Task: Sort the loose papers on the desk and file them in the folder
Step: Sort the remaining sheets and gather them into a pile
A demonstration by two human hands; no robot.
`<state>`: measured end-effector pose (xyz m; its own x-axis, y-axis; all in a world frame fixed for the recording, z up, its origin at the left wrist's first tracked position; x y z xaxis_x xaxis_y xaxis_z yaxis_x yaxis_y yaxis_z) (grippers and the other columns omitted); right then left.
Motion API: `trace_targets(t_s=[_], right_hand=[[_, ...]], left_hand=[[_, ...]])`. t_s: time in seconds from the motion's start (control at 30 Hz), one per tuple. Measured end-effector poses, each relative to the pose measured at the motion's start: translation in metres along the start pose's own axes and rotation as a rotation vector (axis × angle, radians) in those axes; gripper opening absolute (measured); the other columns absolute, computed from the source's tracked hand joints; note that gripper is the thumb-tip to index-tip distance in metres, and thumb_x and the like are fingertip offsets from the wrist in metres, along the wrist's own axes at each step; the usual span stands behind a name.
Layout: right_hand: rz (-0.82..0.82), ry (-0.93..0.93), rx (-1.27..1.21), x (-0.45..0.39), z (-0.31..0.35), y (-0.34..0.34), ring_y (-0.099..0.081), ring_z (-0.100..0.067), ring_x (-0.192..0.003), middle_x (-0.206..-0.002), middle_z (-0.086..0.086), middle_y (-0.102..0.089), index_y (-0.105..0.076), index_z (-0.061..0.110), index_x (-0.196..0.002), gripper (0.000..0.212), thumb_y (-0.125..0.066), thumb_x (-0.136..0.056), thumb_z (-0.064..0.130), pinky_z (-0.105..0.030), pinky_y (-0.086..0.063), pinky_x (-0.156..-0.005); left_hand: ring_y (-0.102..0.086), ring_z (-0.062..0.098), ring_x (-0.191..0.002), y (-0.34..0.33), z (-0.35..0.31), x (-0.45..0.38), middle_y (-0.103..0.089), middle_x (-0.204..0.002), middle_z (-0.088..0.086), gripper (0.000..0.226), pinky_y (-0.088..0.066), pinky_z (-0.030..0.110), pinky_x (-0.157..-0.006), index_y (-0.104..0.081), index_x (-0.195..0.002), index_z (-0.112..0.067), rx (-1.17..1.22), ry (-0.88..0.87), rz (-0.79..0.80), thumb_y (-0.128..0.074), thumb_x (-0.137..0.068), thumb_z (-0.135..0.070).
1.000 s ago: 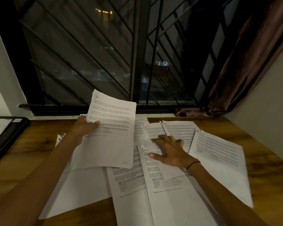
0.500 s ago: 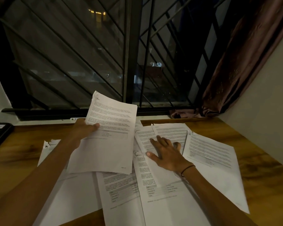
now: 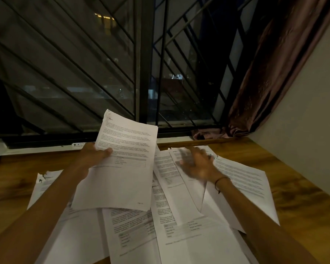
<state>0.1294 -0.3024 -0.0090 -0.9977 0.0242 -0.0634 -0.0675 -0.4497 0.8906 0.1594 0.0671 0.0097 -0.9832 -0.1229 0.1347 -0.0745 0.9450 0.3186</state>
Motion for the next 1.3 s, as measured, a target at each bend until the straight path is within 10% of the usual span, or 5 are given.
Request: trace_targets(t_s=[0.13,0.5,0.77,1.03,1.3], right_hand=[[0.020,-0.144,0.105,-0.064,-0.058,0.024,-0.042,-0.040,-0.140,-0.152,-0.007,-0.044,-0.032,0.034,-0.149,0.105,-0.070,-0.062,0.079,-0.060,-0.036,-0.114],[0.291,-0.084,0.259,-0.110,-0.063,0.021,-0.046,-0.031,-0.137,-0.148,-0.005,-0.049,-0.046,0.025,-0.148,0.083,-0.086,-0.078,0.044,-0.050,-0.040,-0.113],[-0.118,-0.002,0.224,-0.126,-0.028,0.102,-0.045,-0.032,-0.135,-0.129,-0.006,-0.062,-0.065,0.021,-0.123,0.044,-0.080,-0.085,0.037,-0.059,-0.013,-0.116],[-0.189,0.293,-0.099,-0.097,0.056,0.187,-0.072,-0.019,-0.091,-0.095,-0.002,-0.074,-0.073,0.014,-0.087,0.018,-0.080,-0.089,0.031,-0.057,-0.057,-0.090],[-0.287,0.372,-0.090,-0.075,0.095,0.189,-0.069,-0.005,-0.089,-0.089,0.020,-0.072,-0.072,0.032,-0.081,0.017,-0.077,-0.084,0.049,-0.067,-0.048,-0.095]], left_hand=[[-0.060,0.025,-0.097,0.003,-0.001,-0.002,-0.064,-0.112,0.006,0.028,-0.047,0.042,-0.086,-0.061,-0.116,-0.015,0.000,-0.010,0.001,-0.073,-0.093,-0.024],[-0.064,0.028,-0.109,-0.002,0.000,-0.008,-0.067,-0.120,0.006,0.036,-0.051,0.042,-0.090,-0.063,-0.126,-0.014,0.015,-0.024,0.035,-0.074,-0.093,-0.024],[-0.061,0.025,-0.104,0.004,0.001,-0.011,-0.067,-0.116,0.004,0.033,-0.048,0.042,-0.091,-0.064,-0.123,-0.017,0.042,-0.036,0.044,-0.074,-0.092,-0.025],[-0.066,0.025,-0.108,0.015,-0.011,-0.005,-0.071,-0.117,0.001,0.041,-0.051,0.043,-0.095,-0.066,-0.126,-0.022,0.121,-0.101,0.068,-0.078,-0.088,-0.030],[-0.065,0.021,-0.114,0.027,-0.017,0.013,-0.071,-0.121,-0.003,0.045,-0.050,0.038,-0.096,-0.063,-0.126,-0.031,0.201,-0.187,0.145,-0.077,-0.084,-0.032]])
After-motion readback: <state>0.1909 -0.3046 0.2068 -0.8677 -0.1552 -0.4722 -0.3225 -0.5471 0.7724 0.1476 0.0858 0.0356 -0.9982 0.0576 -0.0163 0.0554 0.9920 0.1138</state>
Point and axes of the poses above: each hand's wrist, its own x-axis away from the middle knuckle, its own y-axis out of the back of the hand, z = x × y, the point moved 9 cm from there along -x, towards the middle knuckle
